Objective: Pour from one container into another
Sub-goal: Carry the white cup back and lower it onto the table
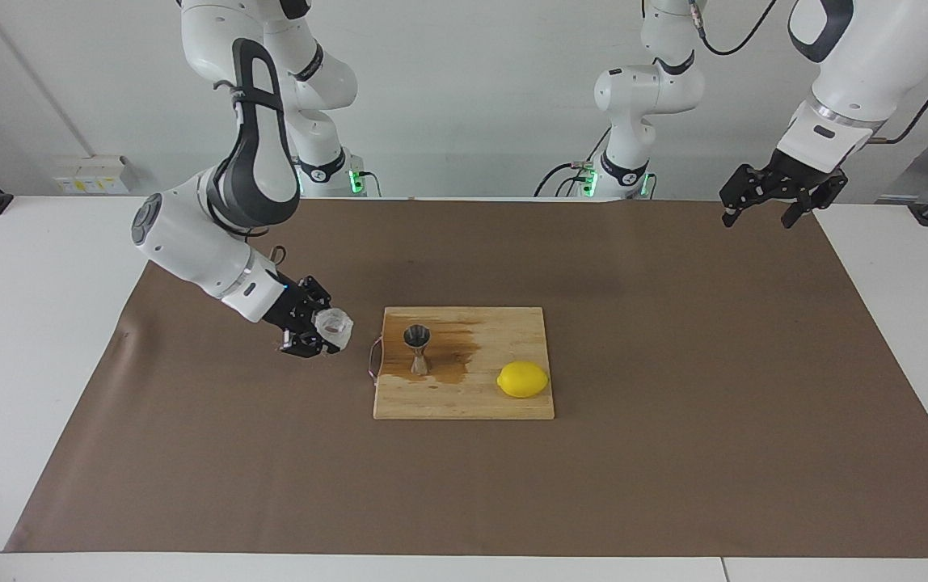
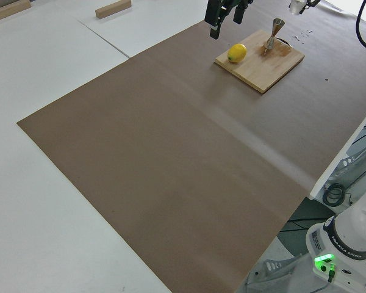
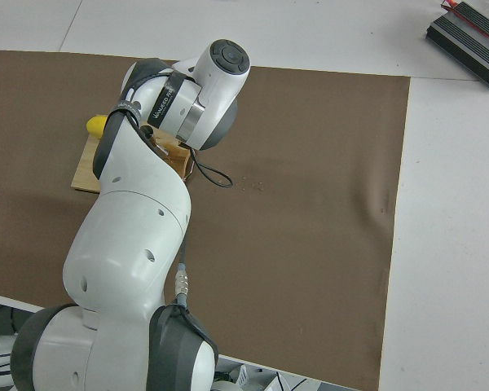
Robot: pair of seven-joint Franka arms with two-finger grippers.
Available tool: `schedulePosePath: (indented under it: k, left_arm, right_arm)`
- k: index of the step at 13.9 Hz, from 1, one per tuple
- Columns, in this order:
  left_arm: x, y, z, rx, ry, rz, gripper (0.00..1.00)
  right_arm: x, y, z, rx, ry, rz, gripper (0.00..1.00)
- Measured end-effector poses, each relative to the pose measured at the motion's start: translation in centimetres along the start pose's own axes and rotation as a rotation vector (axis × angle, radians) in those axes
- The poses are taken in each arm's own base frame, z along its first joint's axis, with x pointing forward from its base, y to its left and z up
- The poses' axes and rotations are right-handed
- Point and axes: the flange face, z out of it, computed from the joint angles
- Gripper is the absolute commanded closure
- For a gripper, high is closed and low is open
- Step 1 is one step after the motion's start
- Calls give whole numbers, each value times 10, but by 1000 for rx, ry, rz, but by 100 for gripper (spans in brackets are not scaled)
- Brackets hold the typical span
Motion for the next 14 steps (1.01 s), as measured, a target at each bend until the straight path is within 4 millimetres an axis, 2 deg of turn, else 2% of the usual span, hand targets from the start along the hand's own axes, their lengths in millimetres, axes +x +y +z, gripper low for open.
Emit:
schedulePosePath:
  k: [2, 6, 9, 10, 11, 12, 14]
  left_arm:
    - [0, 0, 0, 0, 0, 0, 0]
    - [0, 0, 0, 0, 0, 0, 0]
    - [0, 0, 0, 0, 0, 0, 0]
    - [0, 0, 0, 0, 0, 0, 0]
    - [0, 0, 0, 0, 0, 0, 0]
    - [0, 0, 0, 0, 0, 0, 0]
    - [0, 0, 0, 0, 0, 0, 0]
  right_arm:
    - [-37, -14, 4, 16, 3, -14, 69]
    - [-92, -43, 18, 23, 16, -57, 68]
    - [-120, -56, 28, 23, 21, -79, 61]
    - [-127, -58, 34, 21, 39, -82, 52]
    - [-131, -58, 39, 17, 52, -85, 18]
    - [-132, -58, 41, 12, 60, -86, 0]
    - [-132, -57, 41, 10, 62, -86, 0]
